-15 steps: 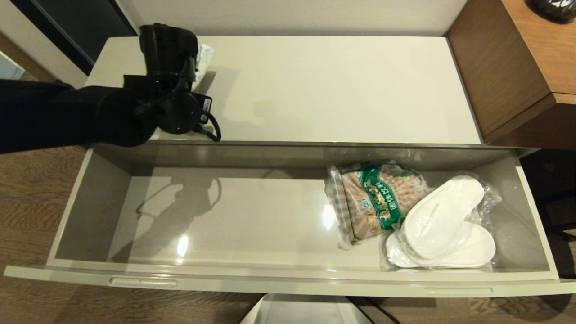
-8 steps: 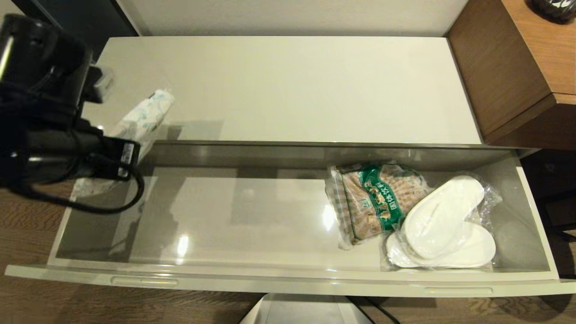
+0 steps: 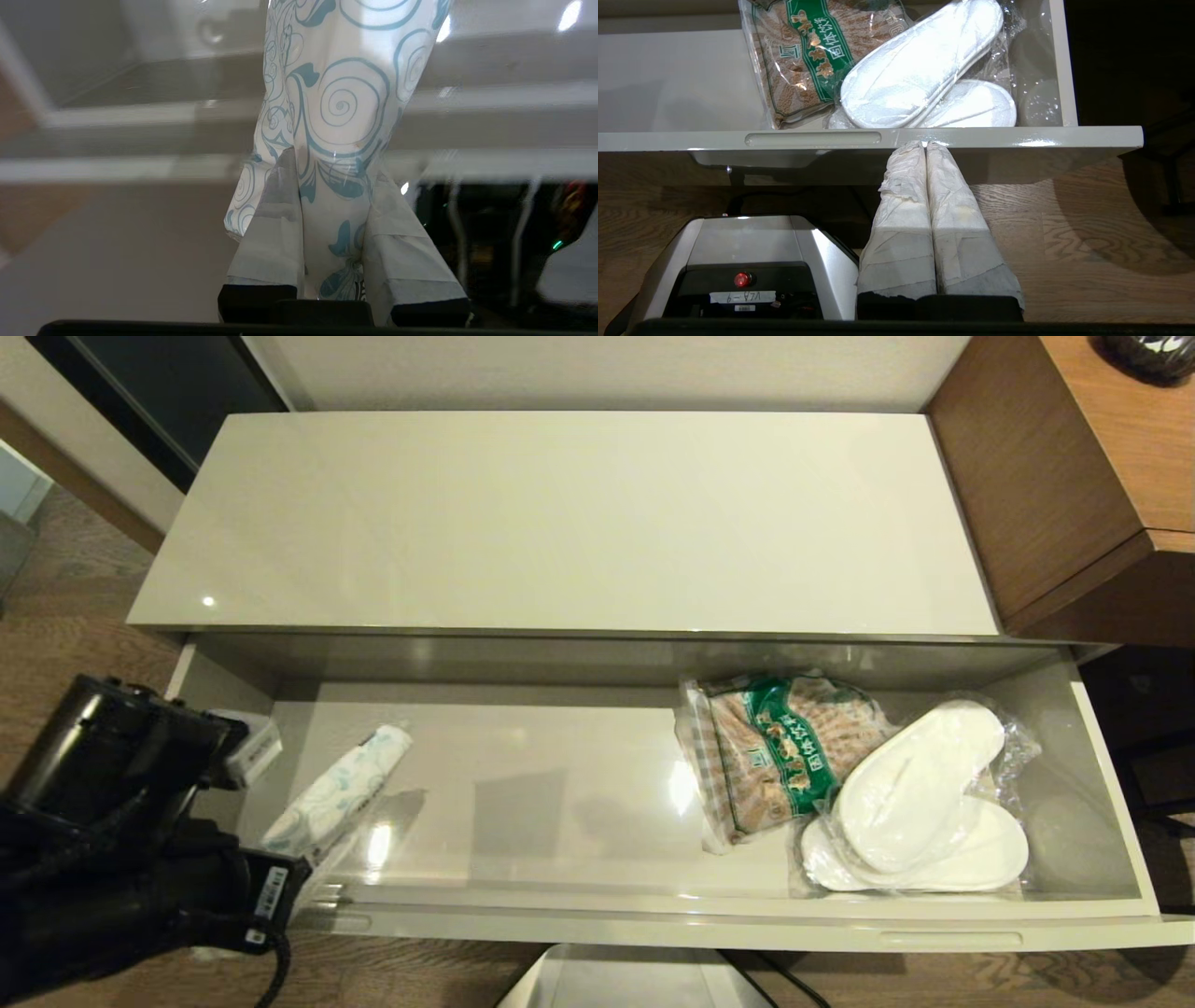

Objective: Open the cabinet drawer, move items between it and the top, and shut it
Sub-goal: Put the tissue in the drawer

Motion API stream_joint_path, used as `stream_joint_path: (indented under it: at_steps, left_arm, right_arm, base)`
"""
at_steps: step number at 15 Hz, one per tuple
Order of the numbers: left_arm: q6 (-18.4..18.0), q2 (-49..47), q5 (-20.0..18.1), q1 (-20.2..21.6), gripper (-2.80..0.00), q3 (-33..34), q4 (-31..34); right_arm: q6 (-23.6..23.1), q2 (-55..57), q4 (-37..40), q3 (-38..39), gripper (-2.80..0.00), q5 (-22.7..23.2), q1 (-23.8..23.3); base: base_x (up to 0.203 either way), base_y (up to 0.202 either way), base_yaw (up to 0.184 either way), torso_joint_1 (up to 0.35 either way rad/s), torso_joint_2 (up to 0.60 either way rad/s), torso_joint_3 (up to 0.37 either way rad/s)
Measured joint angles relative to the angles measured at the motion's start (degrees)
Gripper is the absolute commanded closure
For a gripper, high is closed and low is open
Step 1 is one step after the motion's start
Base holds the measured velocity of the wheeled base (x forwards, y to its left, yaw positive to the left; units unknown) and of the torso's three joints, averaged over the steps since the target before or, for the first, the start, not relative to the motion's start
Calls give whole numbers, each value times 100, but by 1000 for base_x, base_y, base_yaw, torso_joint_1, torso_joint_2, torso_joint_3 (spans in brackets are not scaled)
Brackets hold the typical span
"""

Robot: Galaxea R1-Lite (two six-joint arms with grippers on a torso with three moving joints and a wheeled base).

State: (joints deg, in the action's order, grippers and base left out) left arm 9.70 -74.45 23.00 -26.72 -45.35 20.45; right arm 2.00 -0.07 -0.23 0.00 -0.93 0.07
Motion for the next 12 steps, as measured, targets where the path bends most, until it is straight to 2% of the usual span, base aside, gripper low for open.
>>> stream_joint_path:
  at_steps: [4,6,9,12]
  left_arm:
    - [139,-1032,141,-8,0,528,-2340]
    - [186,-1541,323,15,0,381,-3050]
    - [330,-2328,482,172,0,-298,-3218]
    - [481,-2867,800,119,0,-435,-3249]
  right_arm:
    - [1,0,-1,0,0,0,2]
    - [0,0,-1,0,0,-1,2]
    - [1,0,2,0,0,-1,4]
    - [0,0,1,0,0,-4,4]
  base:
    - [0,0,0,0,0,0]
    - [0,0,0,0,0,0]
    - [0,0,0,0,0,0]
    - [0,0,0,0,0,0]
